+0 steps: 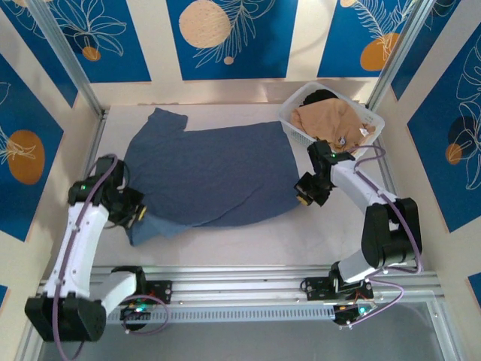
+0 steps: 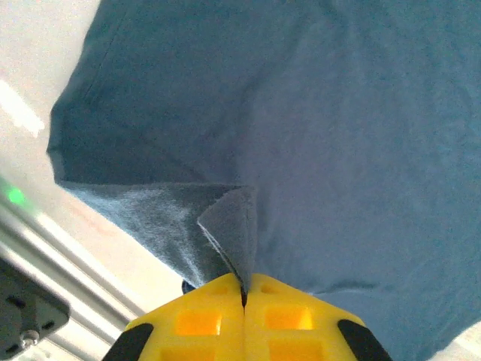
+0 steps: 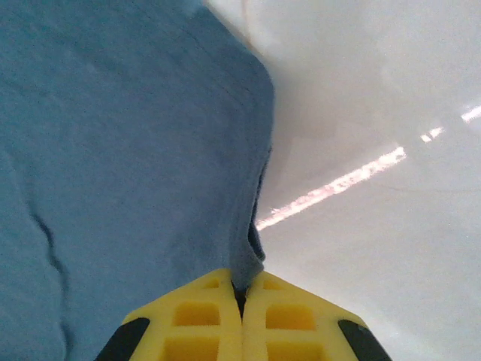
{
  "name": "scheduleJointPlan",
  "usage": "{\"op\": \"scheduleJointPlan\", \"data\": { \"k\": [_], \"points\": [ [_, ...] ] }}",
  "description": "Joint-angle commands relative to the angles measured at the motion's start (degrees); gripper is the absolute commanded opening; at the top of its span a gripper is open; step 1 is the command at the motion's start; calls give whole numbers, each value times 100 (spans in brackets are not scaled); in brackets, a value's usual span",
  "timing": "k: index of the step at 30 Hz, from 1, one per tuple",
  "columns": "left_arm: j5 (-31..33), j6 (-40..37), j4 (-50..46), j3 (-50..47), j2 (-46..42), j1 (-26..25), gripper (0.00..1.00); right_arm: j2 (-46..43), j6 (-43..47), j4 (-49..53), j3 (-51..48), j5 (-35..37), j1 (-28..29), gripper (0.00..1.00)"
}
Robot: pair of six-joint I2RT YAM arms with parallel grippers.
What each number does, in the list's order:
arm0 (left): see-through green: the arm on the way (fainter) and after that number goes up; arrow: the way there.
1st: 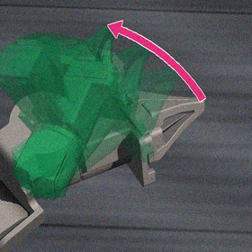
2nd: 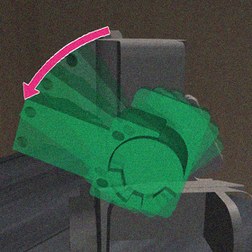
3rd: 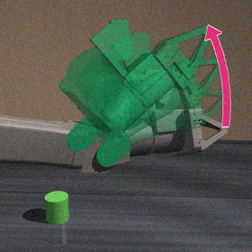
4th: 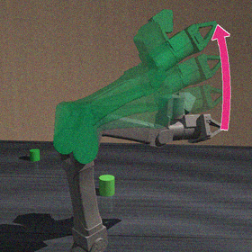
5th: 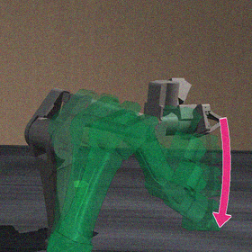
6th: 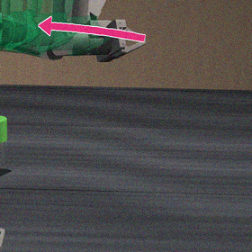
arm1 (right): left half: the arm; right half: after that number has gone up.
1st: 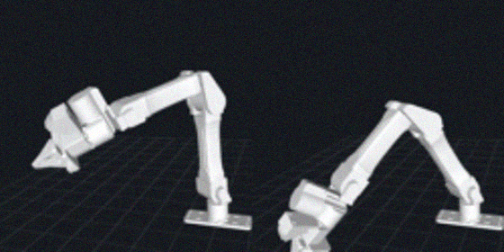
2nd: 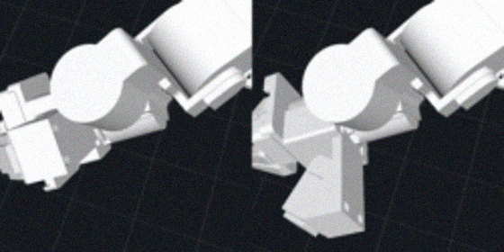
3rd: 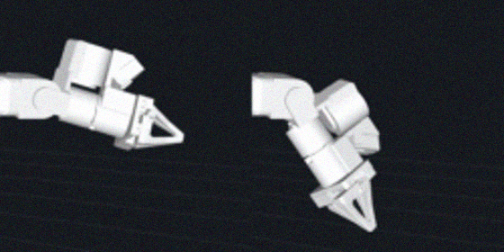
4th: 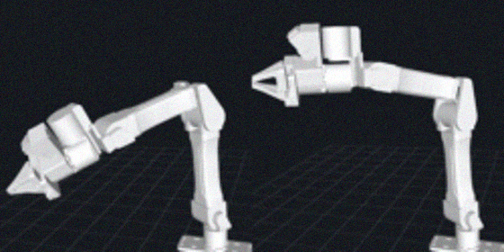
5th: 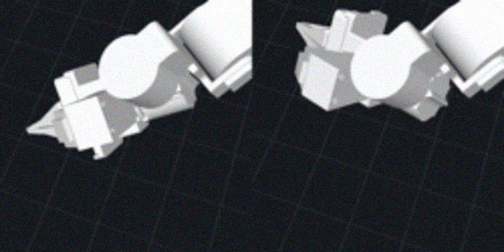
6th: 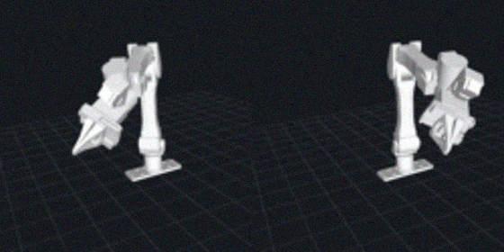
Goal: Fold and stack the t-shirts
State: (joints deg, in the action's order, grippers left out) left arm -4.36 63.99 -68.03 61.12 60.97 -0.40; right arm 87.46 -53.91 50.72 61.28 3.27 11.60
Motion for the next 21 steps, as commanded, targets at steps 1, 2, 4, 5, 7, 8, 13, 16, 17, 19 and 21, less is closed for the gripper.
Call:
{"op": "scheduleJointPlan", "data": {
  "k": [1, 2, 4, 5, 7, 8, 13, 16, 17, 19, 21],
  "points": [
    [354, -703, 186, 556, 490, -39, 0, 242, 93, 289, 419, 95, -43, 3],
    [357, -858, 247, 682, 689, -39, 0, 336, 100, 305, 558, 103, -61, 3],
    [374, -1098, 357, 897, 1030, -43, 0, 523, 106, 334, 824, 105, -70, 3],
    [390, -1229, 435, 997, 1199, -39, 0, 640, 116, 350, 976, 104, -80, 3],
    [458, -1466, 508, 1201, 1512, -37, 0, 867, 157, 397, 1248, 120, -87, 2],
    [527, -1568, 511, 1332, 1676, -39, 0, 983, 162, 419, 1386, 142, -87, 2],
    [816, -2002, 716, 1864, 2276, -44, 0, 1498, 214, 554, 1954, 192, -123, 2],
    [875, -2273, 842, 2213, 2688, -44, 0, 1772, 199, 592, 2206, 205, -134, 2],
    [875, -2357, 861, 2338, 2828, -41, 0, 1849, 192, 605, 2283, 221, -131, 2],
    [869, -2523, 957, 2525, 3038, -39, 0, 2000, 155, 653, 2427, 275, -131, 2],
    [831, -2716, 1109, 2671, 3224, -39, 0, 2147, 128, 718, 2565, 280, -140, 2]
  ]
}}
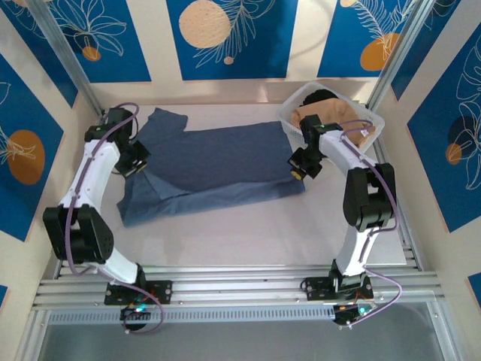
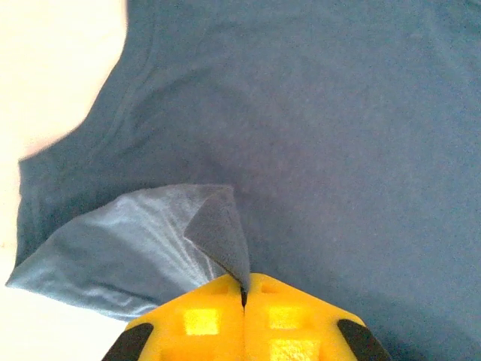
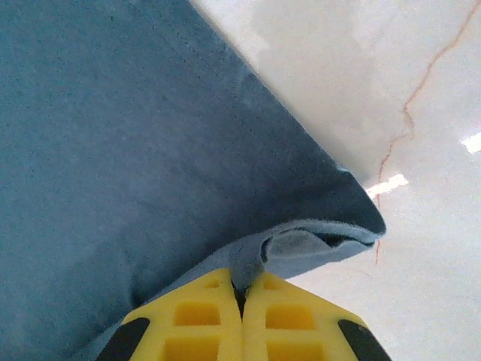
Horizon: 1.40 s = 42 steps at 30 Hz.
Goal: Fold and stack the t-shirts
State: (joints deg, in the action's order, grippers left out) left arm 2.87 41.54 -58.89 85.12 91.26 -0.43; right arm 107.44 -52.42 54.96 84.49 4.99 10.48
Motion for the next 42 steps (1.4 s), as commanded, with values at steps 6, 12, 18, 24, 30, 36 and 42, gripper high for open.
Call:
{"op": "scheduleJointPlan", "data": {
  "k": [6, 12, 18, 24, 30, 36, 42],
  "points": [
    [-37, -881, 276, 798, 816, -36, 0, 421, -98, 349, 433, 133, -13, 2],
    [151, -1059, 231, 1040, 1159, -39, 0, 638, -116, 344, 619, 195, -33, 2],
    [183, -1117, 346, 1218, 1426, -37, 0, 927, -110, 401, 938, 230, -29, 2],
    [-33, -1281, 587, 1541, 1801, -39, 0, 1176, -147, 465, 1228, 309, -37, 6],
    [230, -1471, 265, 2000, 1902, 7, 58, 1143, 250, 505, 1659, 389, -107, 50],
    [517, -969, -647, 1514, 1185, 241, 65, 215, 409, 331, 937, 303, -176, 58],
    [-739, 35, -14, -1408, -292, 1195, 64, -816, 548, -422, -927, -424, -169, 62]
  ]
}}
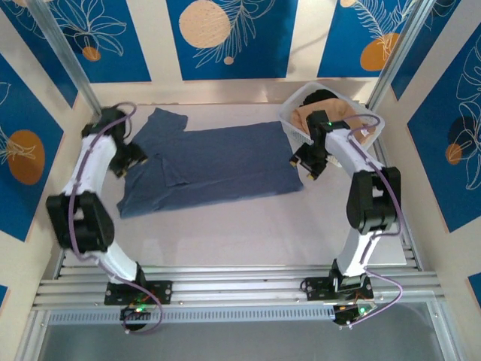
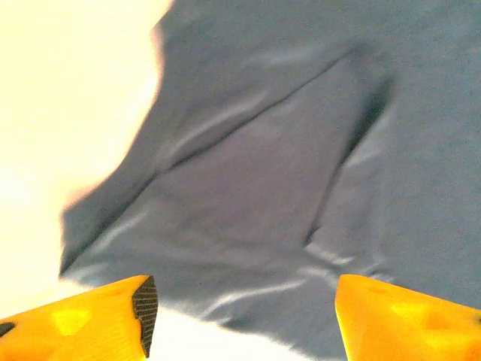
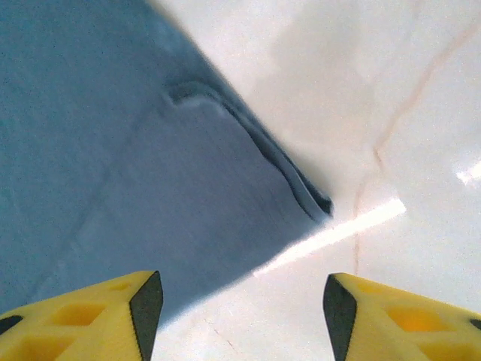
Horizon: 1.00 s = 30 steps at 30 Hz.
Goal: Fold and stack the t-shirts
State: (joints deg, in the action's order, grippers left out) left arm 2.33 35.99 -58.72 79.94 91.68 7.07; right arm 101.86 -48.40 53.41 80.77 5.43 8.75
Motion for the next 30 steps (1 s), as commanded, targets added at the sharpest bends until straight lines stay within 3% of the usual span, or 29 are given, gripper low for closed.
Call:
{"op": "scheduleJointPlan", "data": {
  "k": [1, 3, 6, 17, 24, 27, 30],
  "points": [
    [-982, 683, 100, -1274, -392, 701, 63, -358, 189, -371, -792, -555, 3, 63],
    [-1350, 775, 253, -1787, -427, 1104, 60, -471, 252, -563, -1176, -670, -16, 63],
    [-1234, 773, 545, -2151, -487, 1348, 58, -550, 291, -937, -1613, -882, -100, 63],
    [-1031, 803, 1226, -2403, 352, 1385, 50, 99, 435, -1259, -1618, -848, -289, 60],
    [-712, 685, 1191, -2368, 361, 1385, 47, 384, 392, -1321, -1352, -645, -235, 51],
    [-734, 646, 1260, -2356, 488, 1385, 39, 503, 371, -1335, -1174, -546, -175, 49],
    [-622, 640, 1327, -2296, 594, 1385, 26, 667, 340, -1252, -967, -411, -128, 40]
  ]
}}
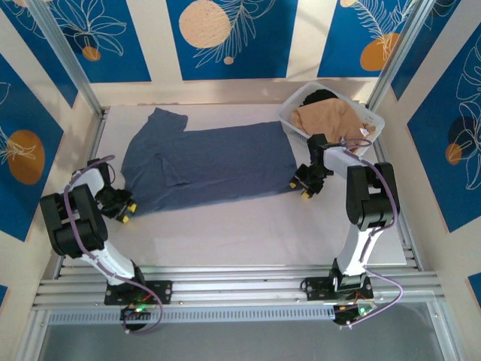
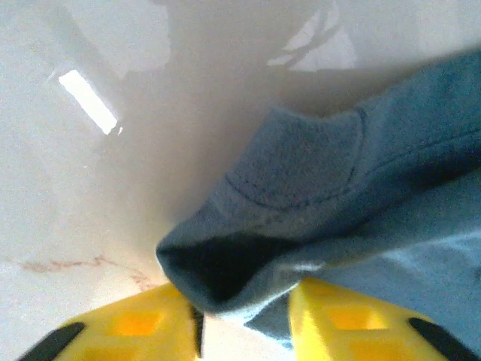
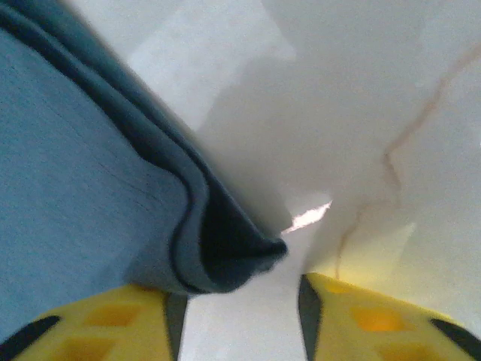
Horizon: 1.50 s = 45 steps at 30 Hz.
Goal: Fold and stack the t-shirts
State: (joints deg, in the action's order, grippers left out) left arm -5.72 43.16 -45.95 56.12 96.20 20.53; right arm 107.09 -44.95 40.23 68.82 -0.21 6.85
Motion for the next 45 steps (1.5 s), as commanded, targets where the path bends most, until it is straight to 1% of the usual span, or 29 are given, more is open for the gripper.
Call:
{"op": "scheduleJointPlan", "data": {
  "k": [1, 2, 3, 5, 7, 11, 14, 17, 21, 24, 29, 31, 35, 36, 37, 38, 39, 40, 41, 43, 45],
  "points": [
    [247, -92, 51, 135, 184, 37, 18, 208, -16, 108, 299, 219, 78, 36],
    [293, -117, 48, 194, 225, 38, 12, 280, -44, 157, 357, 282, 90, 31],
    [328, -147, 35, 250, 264, 38, 7, 337, -71, 229, 419, 359, 101, 26],
    [420, -213, -52, 388, 303, 30, 0, 416, -145, 398, 498, 580, 113, 12],
    [528, -276, -151, 482, 275, 30, 0, 402, -243, 566, 510, 846, 123, 0],
    [646, -435, -390, 606, 154, -29, 0, 85, -427, 921, 298, 1261, 124, 0],
    [514, -444, -545, 531, 51, -192, 0, -284, -592, 1167, -76, 1282, 127, 0],
    [568, -334, -664, 289, -193, -401, 0, -682, -727, 1309, -571, 1128, 121, 0],
    [772, -98, -710, -169, -569, -471, 0, -1164, -922, 1407, -1160, 970, 117, 0],
    [1203, 43, -914, -356, -874, -478, 0, -1393, -1019, 1555, -1423, 978, 103, 0],
    [1751, 476, -1194, -581, -1498, -455, 0, -1438, -993, 1479, -1574, 551, 122, 0],
    [1745, 528, -1114, -667, -1559, -445, 0, -1365, -953, 1457, -1530, 487, 181, 0],
    [1653, 678, -1092, -728, -1389, -445, 0, -1375, -943, 1519, -1507, 464, 266, 0],
    [1636, 702, -1078, -750, -1438, -445, 0, -1428, -964, 1582, -1502, 509, 286, 3],
    [1650, 756, -1127, -744, -1545, -445, 3, -1533, -985, 1703, -1486, 610, 301, 11],
    [1692, 805, -1195, -730, -1717, -458, 13, -1692, -1006, 1807, -1464, 741, 311, 21],
    [1758, 830, -1253, -702, -1880, -470, 23, -1858, -1015, 1889, -1432, 862, 325, 29],
    [1844, 850, -1347, -639, -2065, -480, 39, -2072, -1021, 1970, -1388, 988, 341, 36],
    [1901, 833, -1439, -530, -2193, -502, 47, -2278, -1009, 2022, -1327, 1083, 359, 41],
    [1809, 777, -1529, -276, -2203, -616, 51, -2630, -912, 1918, -1221, 1083, 405, 44],
    [1418, 716, -1195, -155, -2257, -943, 51, -2898, -632, 1427, -1192, 760, 518, 49]
  ]
}}
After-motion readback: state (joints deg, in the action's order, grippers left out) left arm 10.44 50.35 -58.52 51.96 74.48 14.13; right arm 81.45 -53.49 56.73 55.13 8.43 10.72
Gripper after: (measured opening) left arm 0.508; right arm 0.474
